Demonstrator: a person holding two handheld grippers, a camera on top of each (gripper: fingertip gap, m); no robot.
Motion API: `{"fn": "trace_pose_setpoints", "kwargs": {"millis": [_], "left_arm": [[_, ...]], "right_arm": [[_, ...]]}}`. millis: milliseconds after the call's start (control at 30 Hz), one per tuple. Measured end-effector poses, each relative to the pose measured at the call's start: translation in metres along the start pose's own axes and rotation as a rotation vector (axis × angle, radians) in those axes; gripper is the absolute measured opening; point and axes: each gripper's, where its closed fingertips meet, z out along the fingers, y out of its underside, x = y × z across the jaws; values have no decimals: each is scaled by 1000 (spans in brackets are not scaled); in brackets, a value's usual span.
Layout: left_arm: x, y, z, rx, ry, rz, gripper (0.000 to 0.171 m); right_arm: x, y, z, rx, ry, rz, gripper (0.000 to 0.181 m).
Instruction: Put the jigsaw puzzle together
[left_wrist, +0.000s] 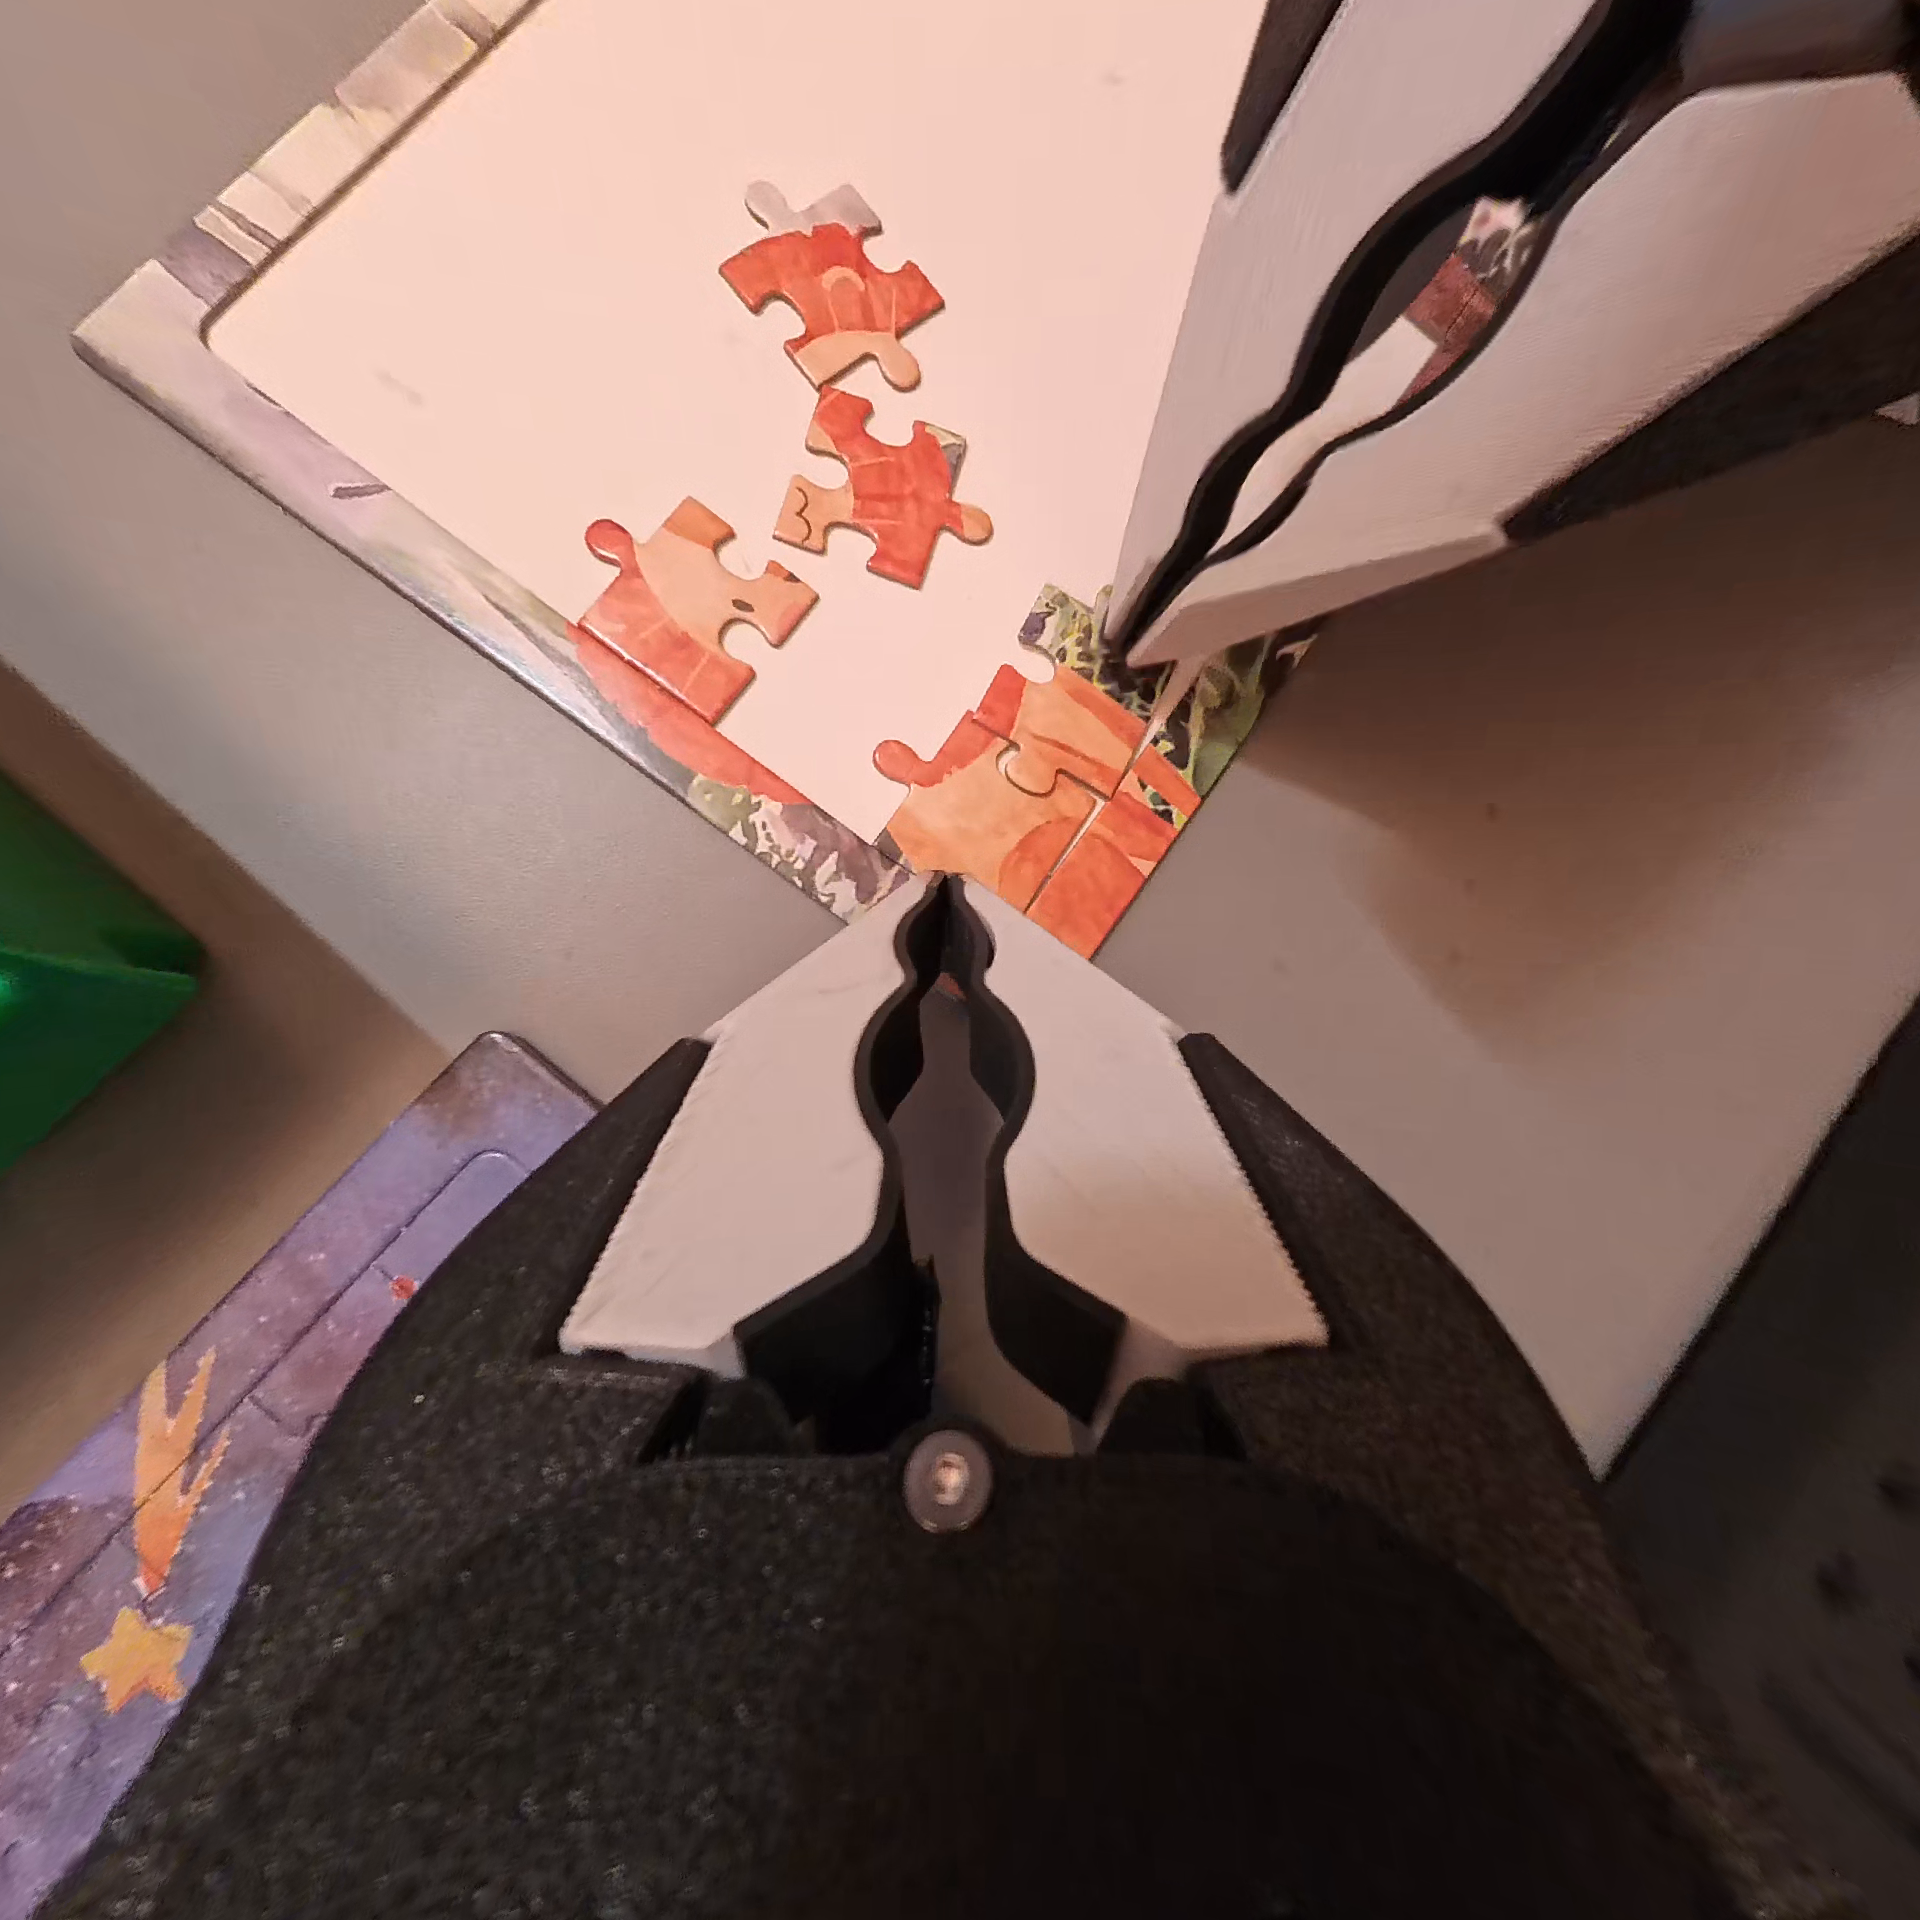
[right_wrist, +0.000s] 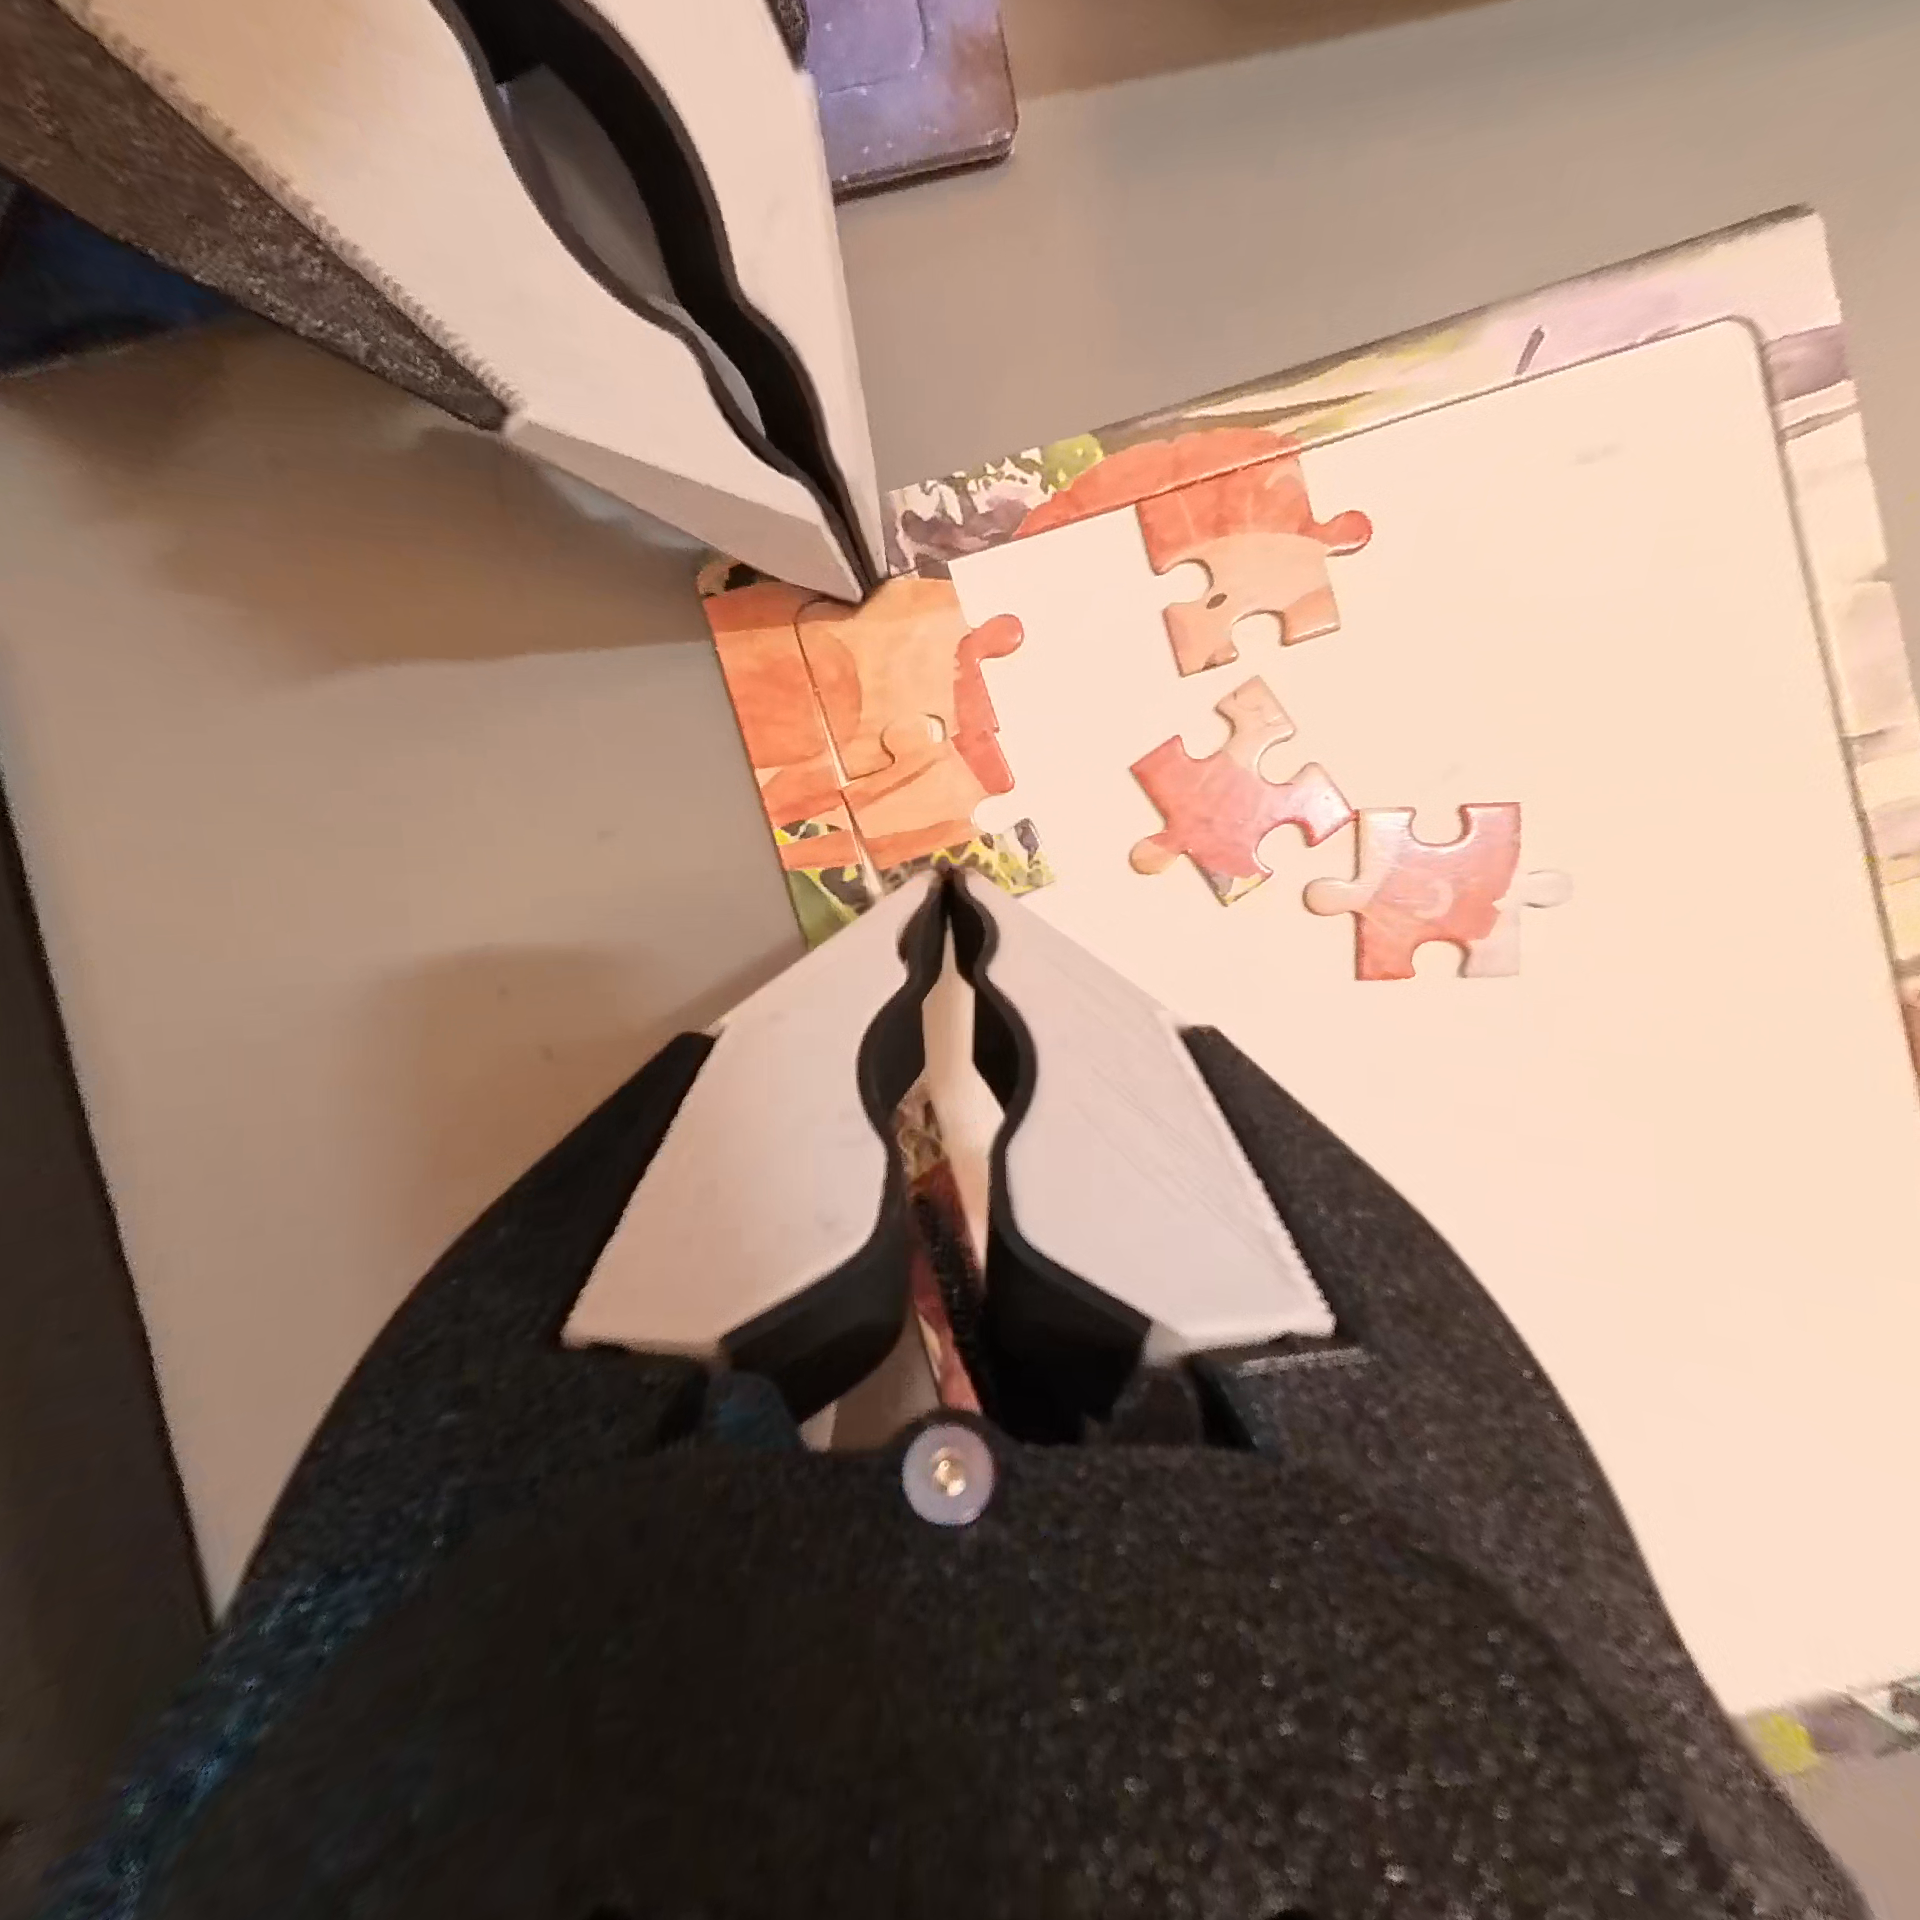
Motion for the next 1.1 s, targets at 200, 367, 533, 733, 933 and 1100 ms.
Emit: {"fn": "trace_pose_setpoints", "kwargs": {"millis": [200, 367, 533, 733, 933, 1100], "left_arm": [[-8, 7, -9, -8, -14, -19, 0], [-6, 8, -6, -13, -4, -19, 0], [-6, 8, -6, -13, -4, -23, 0], [-6, 9, -6, -13, -5, -27, 0], [-6, 8, -6, -15, -8, -30, 0], [-5, 8, -6, -17, -8, -29, 0]], "right_arm": [[19, 1, -3, 37, 25, 42, 0], [13, 7, 1, 12, -13, 28, 0], [13, 6, -2, 11, 13, 2, 0], [2, -15, -1, 91, -3, -59, 0], [-7, -24, 16, 94, -27, -117, 0], [-8, -24, 16, 73, -25, -172, 0]]}}
